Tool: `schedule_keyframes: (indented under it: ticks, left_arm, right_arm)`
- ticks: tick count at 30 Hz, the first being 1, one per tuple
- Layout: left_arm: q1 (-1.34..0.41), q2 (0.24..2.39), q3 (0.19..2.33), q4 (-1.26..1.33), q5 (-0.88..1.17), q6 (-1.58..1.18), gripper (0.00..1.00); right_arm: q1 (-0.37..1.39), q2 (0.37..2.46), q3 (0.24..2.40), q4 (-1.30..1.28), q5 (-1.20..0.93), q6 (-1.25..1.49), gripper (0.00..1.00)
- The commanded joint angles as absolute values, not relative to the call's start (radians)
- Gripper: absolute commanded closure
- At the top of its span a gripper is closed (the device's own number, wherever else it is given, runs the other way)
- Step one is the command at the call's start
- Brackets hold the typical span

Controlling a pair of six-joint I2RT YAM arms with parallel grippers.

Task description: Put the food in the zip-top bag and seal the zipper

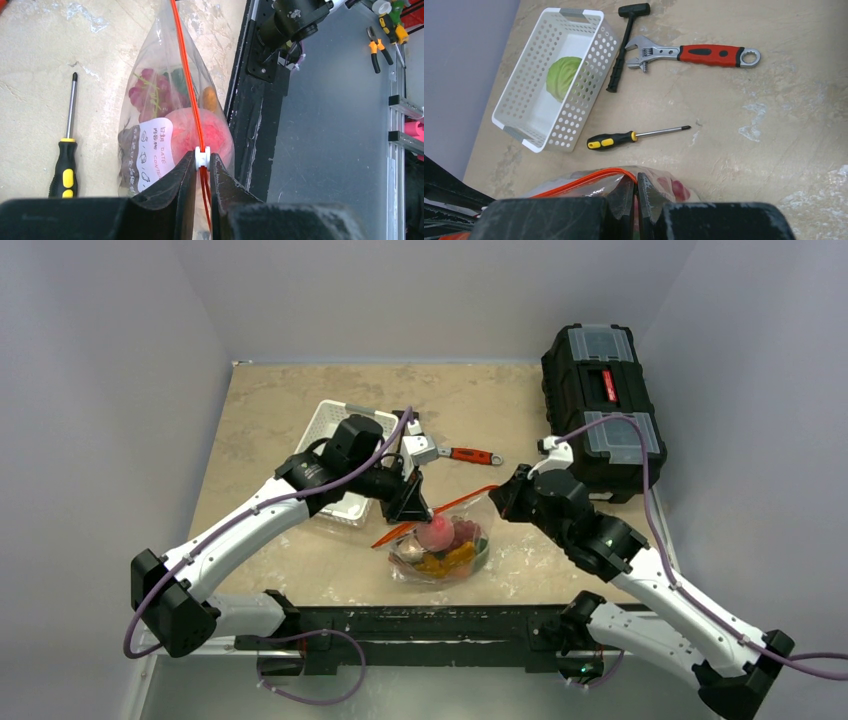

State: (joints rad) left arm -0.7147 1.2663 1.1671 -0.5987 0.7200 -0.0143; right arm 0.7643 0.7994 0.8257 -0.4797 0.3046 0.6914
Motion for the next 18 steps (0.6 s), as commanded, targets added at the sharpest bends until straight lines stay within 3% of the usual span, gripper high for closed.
schedule_keyframes:
  ticks: [1, 13, 17, 18]
  left_arm:
    - [-0.718, 1.235, 1.213, -0.667, 0.782, -0.004, 1.0]
    - [-0.719, 1.223, 1.217, -0.682, 0.773, -0.005, 1.0]
    - [-0.718, 1.228, 1.215, -0.677, 0.78, -0.005, 1.0]
    - [-0.718, 1.228, 1.215, -0.677, 0.785, -0.005, 1.0]
  right_arm:
    - [0.729, 0.756, 0.842, -0.511, 0.438, 0.624, 1.0]
    - [0.725, 0.753, 0.889, -0.611, 0.584, 0.635, 1.0]
    - [0.726, 0.7, 0.879, -0.416, 0.16, 0.397, 1.0]
    - [0.725, 0.697, 0.886, -0.386, 0.052, 0.357, 0.94]
